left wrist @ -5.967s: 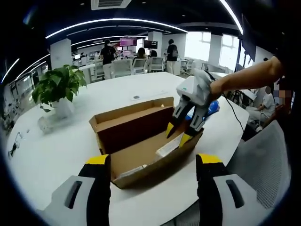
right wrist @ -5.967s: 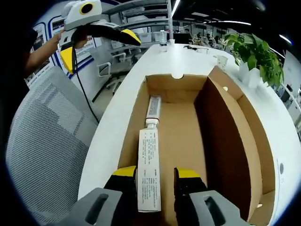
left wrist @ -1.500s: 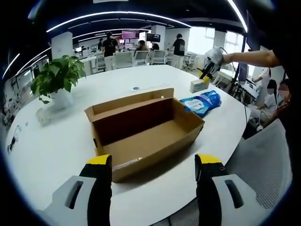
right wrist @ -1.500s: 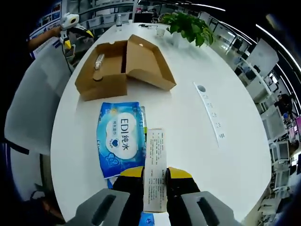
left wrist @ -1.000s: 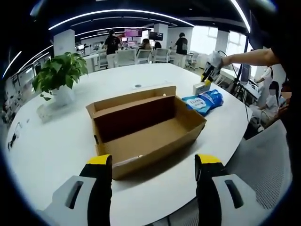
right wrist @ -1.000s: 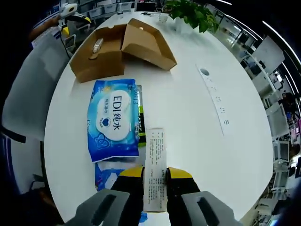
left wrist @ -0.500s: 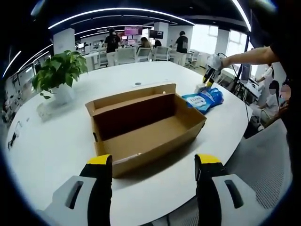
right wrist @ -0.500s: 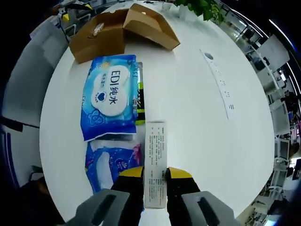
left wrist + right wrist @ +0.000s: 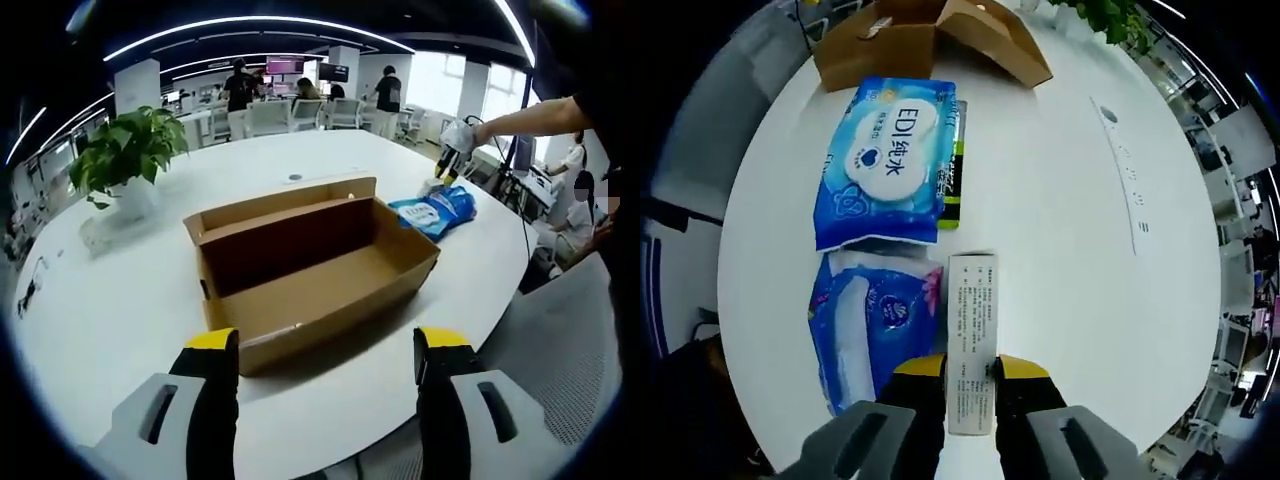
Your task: Operate the shoe box by opening the lid, removing the specified soft item, and placing it in the target area until the item is outside and the box remains undamaged.
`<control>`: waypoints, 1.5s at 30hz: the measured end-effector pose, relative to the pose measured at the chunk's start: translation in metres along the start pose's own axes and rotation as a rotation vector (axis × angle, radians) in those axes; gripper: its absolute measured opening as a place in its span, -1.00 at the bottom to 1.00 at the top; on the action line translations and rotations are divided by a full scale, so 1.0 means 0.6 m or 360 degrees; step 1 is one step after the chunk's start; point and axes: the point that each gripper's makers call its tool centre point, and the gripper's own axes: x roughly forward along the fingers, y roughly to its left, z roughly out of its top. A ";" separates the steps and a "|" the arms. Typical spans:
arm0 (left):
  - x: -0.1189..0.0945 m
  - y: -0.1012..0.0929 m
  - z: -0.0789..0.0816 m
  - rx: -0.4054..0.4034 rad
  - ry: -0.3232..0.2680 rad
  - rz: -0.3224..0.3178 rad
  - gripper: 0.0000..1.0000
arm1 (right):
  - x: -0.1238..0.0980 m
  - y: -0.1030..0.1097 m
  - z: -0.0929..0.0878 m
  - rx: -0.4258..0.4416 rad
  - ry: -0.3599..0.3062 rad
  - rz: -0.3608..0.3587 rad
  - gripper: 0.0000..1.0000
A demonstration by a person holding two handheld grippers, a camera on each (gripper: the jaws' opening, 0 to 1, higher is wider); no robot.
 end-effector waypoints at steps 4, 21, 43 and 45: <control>0.000 0.001 -0.001 0.0001 0.0004 0.0001 0.47 | 0.001 -0.007 0.000 0.0016 0.0028 -0.0011 -0.71; -0.002 0.018 0.001 0.0040 0.0023 -0.0009 0.45 | -0.019 -0.025 0.010 0.0130 -0.0008 -0.0128 -0.51; 0.024 0.047 0.033 0.0196 0.0092 -0.0135 0.24 | -0.092 0.030 0.053 0.0544 -0.0300 -0.0275 0.06; 0.029 0.050 0.037 0.0214 0.0107 -0.0150 0.23 | -0.101 0.040 0.058 0.0584 -0.0332 -0.0288 0.12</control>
